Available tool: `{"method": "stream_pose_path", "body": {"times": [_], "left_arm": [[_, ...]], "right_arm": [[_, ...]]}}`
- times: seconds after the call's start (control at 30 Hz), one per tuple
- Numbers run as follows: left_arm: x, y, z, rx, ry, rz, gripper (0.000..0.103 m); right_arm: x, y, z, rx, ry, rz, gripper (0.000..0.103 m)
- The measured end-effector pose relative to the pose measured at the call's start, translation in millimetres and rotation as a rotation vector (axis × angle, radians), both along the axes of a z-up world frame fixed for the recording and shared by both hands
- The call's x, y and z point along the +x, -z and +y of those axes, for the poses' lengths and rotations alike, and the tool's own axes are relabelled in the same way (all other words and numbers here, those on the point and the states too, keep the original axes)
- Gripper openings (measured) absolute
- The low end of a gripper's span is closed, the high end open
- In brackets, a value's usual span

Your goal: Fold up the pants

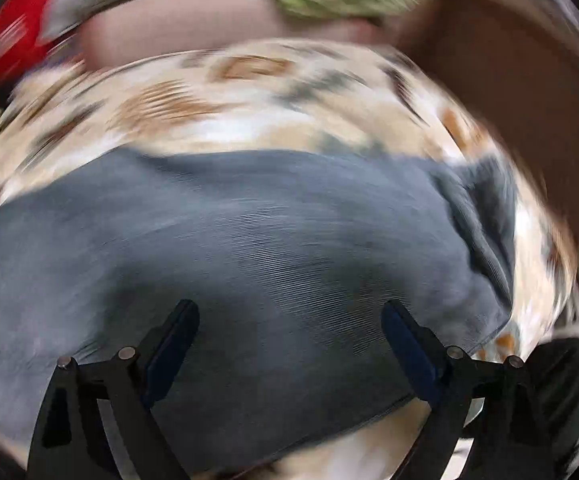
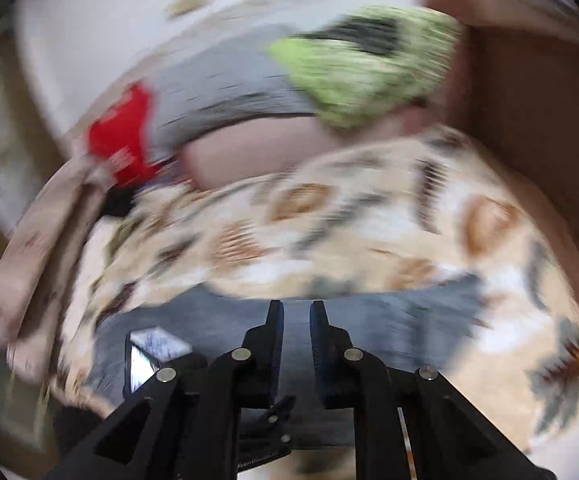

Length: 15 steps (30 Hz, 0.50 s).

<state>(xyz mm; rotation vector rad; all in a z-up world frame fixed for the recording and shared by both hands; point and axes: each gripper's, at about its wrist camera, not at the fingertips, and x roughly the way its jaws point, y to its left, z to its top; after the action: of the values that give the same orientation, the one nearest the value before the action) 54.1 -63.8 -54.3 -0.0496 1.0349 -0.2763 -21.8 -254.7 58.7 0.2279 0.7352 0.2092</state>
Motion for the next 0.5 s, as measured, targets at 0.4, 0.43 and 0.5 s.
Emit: {"method": "stream_pose_path", "body": {"times": [0.4,0.43,0.5], "left_arm": [[-3,-8,19,0.026,-0.044,-0.057,0.092],[-3,-7,5,0.032,-0.011,-0.059,0.092],[-6,-2,-7,0.033,0.027,-0.05,0.092]], "right_arm": [[-22,83,-87,-0.174,0.46,0.221,0.084],[-20,80,-91,-0.197,0.464,0.221,0.084],[-12,75,-85,-0.262,0.419,0.23,0.084]]}}
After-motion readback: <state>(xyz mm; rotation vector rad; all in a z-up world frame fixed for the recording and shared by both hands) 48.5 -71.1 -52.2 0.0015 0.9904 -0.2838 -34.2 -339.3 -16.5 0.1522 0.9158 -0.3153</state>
